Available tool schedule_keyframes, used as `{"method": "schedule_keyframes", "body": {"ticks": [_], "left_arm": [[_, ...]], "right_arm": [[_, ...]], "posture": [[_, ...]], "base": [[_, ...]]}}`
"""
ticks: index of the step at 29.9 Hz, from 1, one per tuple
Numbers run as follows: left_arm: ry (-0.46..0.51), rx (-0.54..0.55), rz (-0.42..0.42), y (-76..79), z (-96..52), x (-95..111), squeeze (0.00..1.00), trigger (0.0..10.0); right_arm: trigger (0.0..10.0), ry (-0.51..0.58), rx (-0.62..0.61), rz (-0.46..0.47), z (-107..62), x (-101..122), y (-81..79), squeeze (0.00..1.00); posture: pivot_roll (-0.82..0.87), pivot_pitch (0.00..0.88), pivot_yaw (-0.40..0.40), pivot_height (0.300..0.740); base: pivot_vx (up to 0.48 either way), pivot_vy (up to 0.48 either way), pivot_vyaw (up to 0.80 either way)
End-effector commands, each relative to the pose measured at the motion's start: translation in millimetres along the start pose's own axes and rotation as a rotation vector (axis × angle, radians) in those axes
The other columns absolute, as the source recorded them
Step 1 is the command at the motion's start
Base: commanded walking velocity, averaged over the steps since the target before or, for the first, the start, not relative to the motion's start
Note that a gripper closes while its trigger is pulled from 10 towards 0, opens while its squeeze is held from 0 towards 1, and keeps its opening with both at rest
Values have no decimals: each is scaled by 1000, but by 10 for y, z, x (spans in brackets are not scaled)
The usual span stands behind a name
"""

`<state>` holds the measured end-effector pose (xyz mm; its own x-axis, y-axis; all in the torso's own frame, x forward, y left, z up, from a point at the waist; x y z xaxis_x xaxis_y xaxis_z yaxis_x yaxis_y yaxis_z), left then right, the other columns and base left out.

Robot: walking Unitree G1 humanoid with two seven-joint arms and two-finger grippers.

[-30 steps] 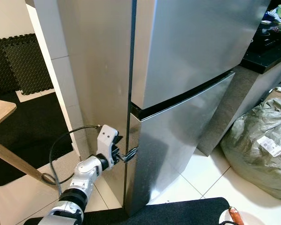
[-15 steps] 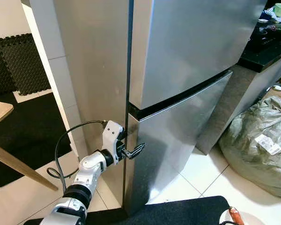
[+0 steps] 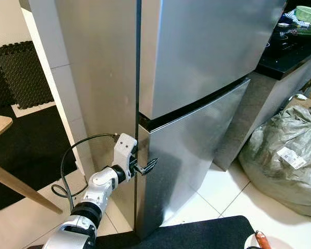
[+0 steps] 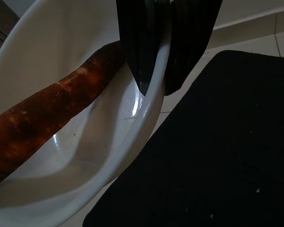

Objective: Restocking fridge

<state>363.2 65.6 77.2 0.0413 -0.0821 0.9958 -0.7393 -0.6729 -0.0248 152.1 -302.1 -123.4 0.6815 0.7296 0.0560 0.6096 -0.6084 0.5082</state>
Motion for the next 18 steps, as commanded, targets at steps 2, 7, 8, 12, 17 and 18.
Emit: {"method": "schedule_keyframes", "body": {"ticks": [2,7,8,12,17,18], "left_arm": [[-34,-175,-6,317,23,-115,0,10000],[-43,-201,-14,374,14,-156,0,10000],[-43,-201,-14,374,14,-156,0,10000],[-38,-216,-17,393,11,-154,0,10000],[-35,-233,-22,413,5,-144,0,10000],[-40,-237,-17,422,5,-148,0,10000]], "right_arm": [[10000,3,-9,11,2,14,20,0],[10000,1,-9,13,2,10,20,0],[10000,1,-9,13,2,10,20,0],[10000,-1,-9,13,0,-3,19,0],[10000,0,-9,15,0,-2,15,0],[10000,0,-9,16,0,0,14,0]], "posture": [[-119,33,-39,740],[-122,34,-40,740],[-122,34,-40,740],[-122,35,-39,740],[-123,36,-38,740],[-123,36,-38,740]], "base": [[0,0,0],[0,0,0],[0,0,0],[0,0,0],[0,0,0],[0,0,0]]}}
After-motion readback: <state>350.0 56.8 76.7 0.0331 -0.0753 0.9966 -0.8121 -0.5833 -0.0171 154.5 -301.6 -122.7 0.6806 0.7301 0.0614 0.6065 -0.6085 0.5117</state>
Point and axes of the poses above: a point about 5 cm out from each wrist's last joint towards the gripper, its own z axis pointing out of the wrist towards the gripper, its own x axis along the axis of the wrist's last joint, y = z × x, the point moved 5 cm from there along z, pointing out of the wrist towards the gripper, and after that the axes turned 4 degrees about z, right-handed, at the moved point
